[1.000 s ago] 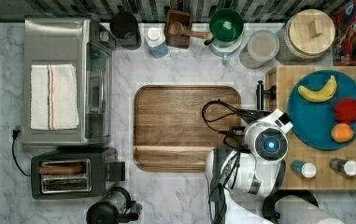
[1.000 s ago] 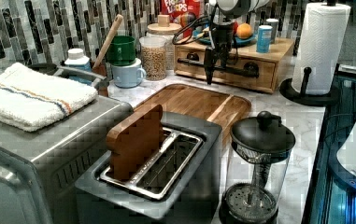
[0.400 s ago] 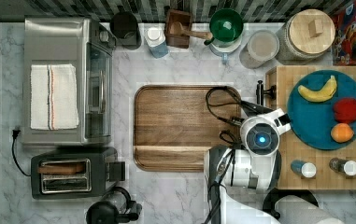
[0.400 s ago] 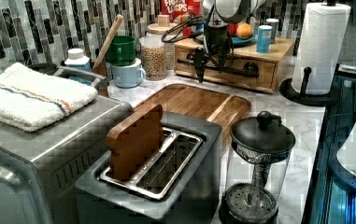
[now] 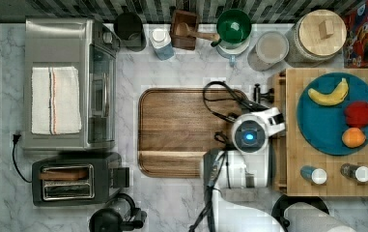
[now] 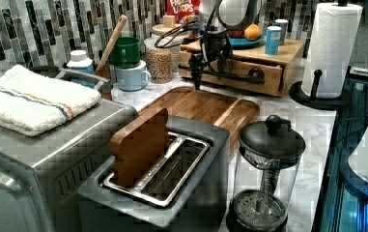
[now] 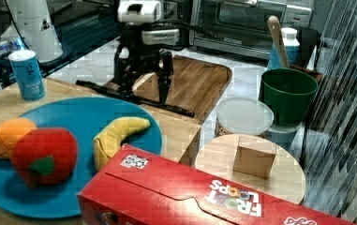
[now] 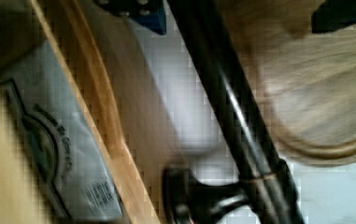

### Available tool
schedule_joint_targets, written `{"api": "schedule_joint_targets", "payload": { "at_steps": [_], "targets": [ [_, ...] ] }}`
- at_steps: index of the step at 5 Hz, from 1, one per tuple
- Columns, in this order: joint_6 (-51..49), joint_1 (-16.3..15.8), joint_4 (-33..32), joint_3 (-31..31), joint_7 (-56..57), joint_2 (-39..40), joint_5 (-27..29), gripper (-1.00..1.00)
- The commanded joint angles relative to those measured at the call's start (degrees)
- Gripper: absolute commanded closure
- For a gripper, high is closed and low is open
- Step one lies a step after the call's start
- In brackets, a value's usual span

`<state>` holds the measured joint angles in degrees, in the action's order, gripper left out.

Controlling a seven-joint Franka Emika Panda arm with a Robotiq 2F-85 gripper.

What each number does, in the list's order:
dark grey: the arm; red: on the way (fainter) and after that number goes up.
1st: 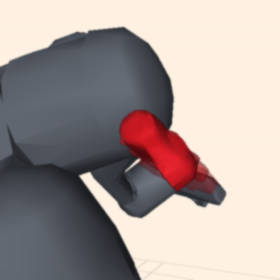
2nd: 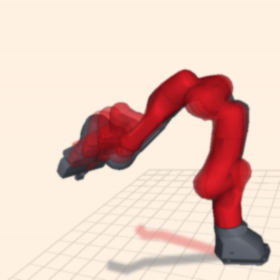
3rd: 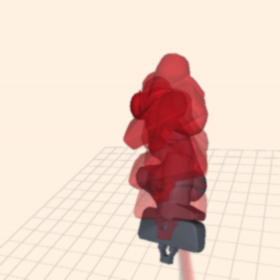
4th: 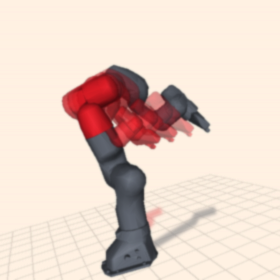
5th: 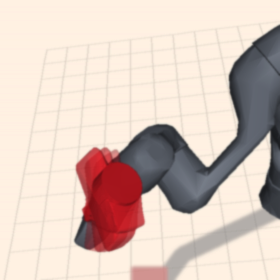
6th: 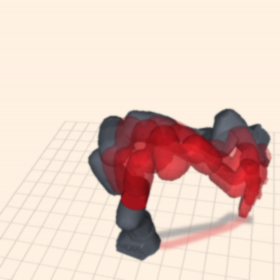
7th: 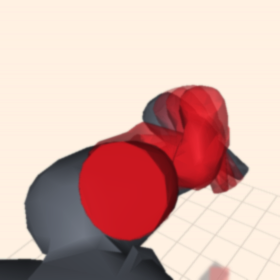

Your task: Open the drawer.

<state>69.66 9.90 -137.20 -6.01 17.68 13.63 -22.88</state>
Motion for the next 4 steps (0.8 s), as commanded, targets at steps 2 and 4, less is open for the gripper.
{"api": "schedule_joint_targets", "payload": {
  "at_steps": [2,4],
  "targets": [
    [-2.12,-9.99,-4.82,16.67,-2.81,-6.54,6.54,-1.0],
    [-3.64,-9.4,-2.84,17.71,-5.36,-6.72,5.57,-1.0]
  ]
}}
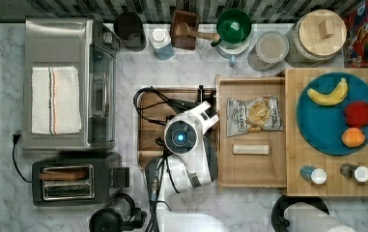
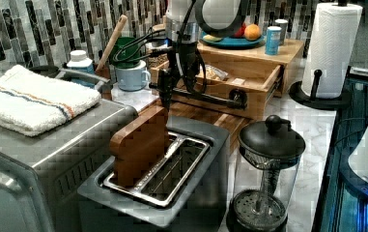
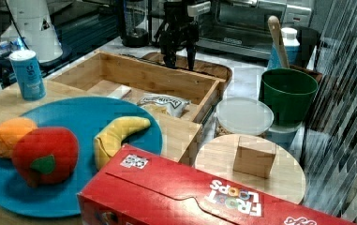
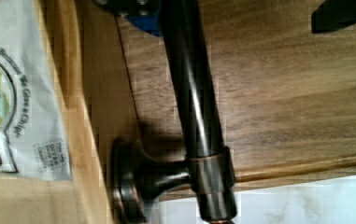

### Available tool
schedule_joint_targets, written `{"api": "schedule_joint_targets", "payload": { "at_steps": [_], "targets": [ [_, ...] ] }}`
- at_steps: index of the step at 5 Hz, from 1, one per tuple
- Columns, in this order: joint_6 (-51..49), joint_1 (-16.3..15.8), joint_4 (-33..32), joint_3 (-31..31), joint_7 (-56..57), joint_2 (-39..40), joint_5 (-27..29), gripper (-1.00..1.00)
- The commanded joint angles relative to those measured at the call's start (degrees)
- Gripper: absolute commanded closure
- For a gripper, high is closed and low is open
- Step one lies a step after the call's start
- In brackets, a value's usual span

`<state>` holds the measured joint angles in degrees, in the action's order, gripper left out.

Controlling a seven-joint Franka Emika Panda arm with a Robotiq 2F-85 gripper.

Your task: Open the drawer.

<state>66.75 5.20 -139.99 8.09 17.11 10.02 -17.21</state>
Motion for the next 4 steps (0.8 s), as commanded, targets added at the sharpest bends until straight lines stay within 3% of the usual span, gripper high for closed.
{"api": "schedule_joint_targets", "payload": {
  "at_steps": [1,4],
  "targets": [
    [-0.72,-4.4,-0.06,3.9,-4.85,-3.1,-0.19,-1.0],
    [-0.76,-3.39,-0.06,4.89,-5.04,-3.07,-0.45,-1.0]
  ]
}}
